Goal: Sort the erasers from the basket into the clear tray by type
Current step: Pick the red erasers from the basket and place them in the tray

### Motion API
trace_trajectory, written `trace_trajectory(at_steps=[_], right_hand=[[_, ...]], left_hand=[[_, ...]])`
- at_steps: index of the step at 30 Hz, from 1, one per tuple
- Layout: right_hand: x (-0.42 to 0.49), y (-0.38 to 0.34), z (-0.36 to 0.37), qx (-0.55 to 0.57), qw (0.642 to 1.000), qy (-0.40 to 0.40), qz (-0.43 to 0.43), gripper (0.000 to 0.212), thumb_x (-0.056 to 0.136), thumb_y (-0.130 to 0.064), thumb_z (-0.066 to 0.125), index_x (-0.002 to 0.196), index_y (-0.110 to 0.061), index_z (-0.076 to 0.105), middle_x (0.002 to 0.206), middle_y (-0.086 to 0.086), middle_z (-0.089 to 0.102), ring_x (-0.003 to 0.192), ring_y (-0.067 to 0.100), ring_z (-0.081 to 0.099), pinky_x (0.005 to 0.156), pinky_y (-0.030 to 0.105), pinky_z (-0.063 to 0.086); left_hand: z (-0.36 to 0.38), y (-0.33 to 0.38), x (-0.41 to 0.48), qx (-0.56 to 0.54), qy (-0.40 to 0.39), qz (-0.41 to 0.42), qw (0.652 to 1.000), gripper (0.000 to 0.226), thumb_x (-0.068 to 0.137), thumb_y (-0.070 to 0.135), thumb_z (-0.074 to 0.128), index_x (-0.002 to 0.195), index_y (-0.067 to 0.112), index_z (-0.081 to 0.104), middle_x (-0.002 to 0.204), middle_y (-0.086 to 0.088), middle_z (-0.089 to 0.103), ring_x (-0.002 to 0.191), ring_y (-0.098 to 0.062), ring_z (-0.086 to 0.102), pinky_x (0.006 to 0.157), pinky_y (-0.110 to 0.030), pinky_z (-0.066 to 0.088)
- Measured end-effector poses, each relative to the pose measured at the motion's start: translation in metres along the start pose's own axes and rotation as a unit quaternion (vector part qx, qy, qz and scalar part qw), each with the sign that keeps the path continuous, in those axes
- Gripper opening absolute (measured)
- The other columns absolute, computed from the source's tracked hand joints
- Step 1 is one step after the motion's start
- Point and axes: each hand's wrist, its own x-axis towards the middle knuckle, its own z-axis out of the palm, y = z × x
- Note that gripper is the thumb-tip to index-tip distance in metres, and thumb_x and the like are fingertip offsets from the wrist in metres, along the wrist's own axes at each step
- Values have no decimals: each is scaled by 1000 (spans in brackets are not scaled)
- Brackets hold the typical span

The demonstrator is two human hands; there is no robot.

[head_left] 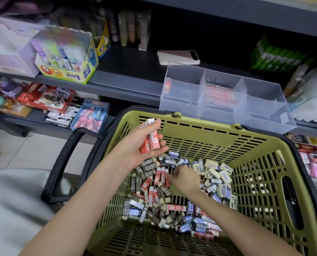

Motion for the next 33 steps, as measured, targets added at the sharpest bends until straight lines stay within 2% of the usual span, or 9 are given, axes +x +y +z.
trace_trajectory(at_steps=[6,12,15,18,21,25,28,32,33], right_hand=[[3,-34,19,-37,997,-35,61,72,63,-84,53,89,-17,42,58,-9,45,47,6,40,39,21,26],[11,-35,8,-17,992,-86,94,50,69,-54,70,53,-22,34,47,-9,38,41,7,33,41,17,22],[4,-27,-5,70,987,-113,86,44,72,-45,69,50,-23,37,45,-9,38,42,9,37,42,18,27],[-11,-15,-41,250,955,-147,62,32,74,-29,69,52,-16,49,41,-9,42,36,5,37,46,18,34],[-35,-12,-84,403,905,-133,26,25,72,-24,72,81,-3,63,58,-3,58,40,3,42,41,15,33],[-67,-22,-109,425,900,-97,-25,25,70,-22,75,86,-12,59,69,-1,61,53,2,54,50,17,45],[-79,-24,-110,405,910,-67,-59,36,67,-30,81,92,-12,61,77,8,67,60,12,59,59,28,51],[-77,0,-111,583,796,-155,-48,30,70,-16,75,98,-10,66,81,7,71,68,20,67,66,25,56],[-74,7,-107,592,790,-158,-29,25,73,-12,73,97,-9,67,79,8,71,67,21,66,64,24,55]], left_hand=[[-2,2,-1,-10,-8,-2,1000,38,70,35,73,95,12,56,62,-1,62,55,-14,62,59,-30,55],[-3,1,0,-25,10,-22,999,42,64,29,78,96,9,59,59,-3,60,52,-15,61,63,-36,58],[-5,-4,2,-14,42,-48,998,46,59,25,80,96,7,60,56,-3,60,51,-14,60,63,-39,59],[-1,-13,2,31,59,-73,995,51,55,23,82,98,9,59,55,-2,63,53,-13,62,61,-37,59],[9,-28,3,77,49,-112,990,61,49,29,84,102,9,59,77,-8,68,69,-20,67,62,-33,58],[20,-48,0,165,-38,-159,973,62,46,48,84,95,15,65,82,-6,75,75,-21,70,72,-35,56],[20,-57,-4,167,-79,-159,970,50,49,27,89,92,18,66,85,-3,76,75,-18,72,70,-34,57],[16,-58,-3,145,-39,-180,972,45,54,4,78,95,7,59,78,-9,72,71,-22,68,65,-34,54],[15,-58,-3,146,-20,-183,972,46,54,5,77,95,7,58,79,-10,69,68,-20,68,65,-34,53]])
